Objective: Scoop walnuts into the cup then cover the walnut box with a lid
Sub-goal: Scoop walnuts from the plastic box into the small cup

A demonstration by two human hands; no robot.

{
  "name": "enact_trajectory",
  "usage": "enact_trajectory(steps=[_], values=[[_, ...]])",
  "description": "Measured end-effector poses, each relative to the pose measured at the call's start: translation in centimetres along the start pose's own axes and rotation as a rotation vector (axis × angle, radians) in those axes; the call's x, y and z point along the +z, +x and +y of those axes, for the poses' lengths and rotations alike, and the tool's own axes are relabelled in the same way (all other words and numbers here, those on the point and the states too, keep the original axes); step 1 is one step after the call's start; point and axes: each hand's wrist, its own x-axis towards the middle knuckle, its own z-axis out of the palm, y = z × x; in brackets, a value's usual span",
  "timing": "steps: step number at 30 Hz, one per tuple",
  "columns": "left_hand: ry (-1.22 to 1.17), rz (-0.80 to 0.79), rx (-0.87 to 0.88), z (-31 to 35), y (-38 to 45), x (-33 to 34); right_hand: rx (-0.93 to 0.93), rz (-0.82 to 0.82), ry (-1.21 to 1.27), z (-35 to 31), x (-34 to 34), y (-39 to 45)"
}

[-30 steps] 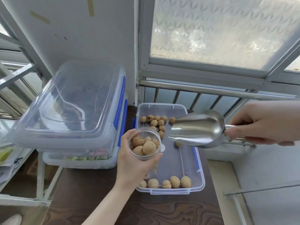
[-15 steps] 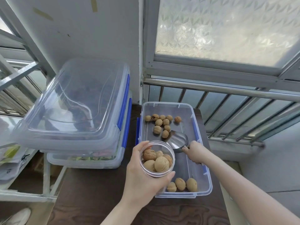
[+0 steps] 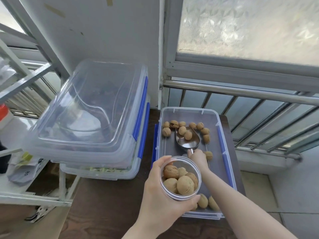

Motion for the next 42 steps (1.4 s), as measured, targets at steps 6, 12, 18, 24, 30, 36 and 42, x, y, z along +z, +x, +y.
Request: enact_trajectory(steps=[6, 12, 18, 24, 30, 36, 42], values=[[0.016, 0.026, -0.007, 0.0, 0.2, 0.2, -0.103, 0.024, 0.107, 1.9, -1.1, -0.5], [0.058, 0.101, 0.033, 0.4, 1.2, 1.0, -0.286, -0.01, 0.086, 2.2, -8.5, -6.3], [0.132, 0.112, 0.09, 0.6, 2.7, 2.4, -0.241, -0.28, -0.077, -1.3, -22.8, -15.1], [0.237, 0.056, 0.229, 0.4, 3.0, 3.9, -0.174, -0.466, -0.479, -4.2, -27.1, -19.5], [0.217, 0.05, 0.254, -0.3, 2.4, 4.0, -0.188, -0.426, -0.607, -4.7, -26.3, -20.0], [0.149, 0.087, 0.158, -0.4, 1.8, 3.3, -0.226, -0.396, -0.629, -3.9, -27.6, -20.0], [0.047, 0.078, 0.072, -0.4, 1.7, 2.8, -0.23, -0.383, -0.594, -3.8, -28.8, -21.2]])
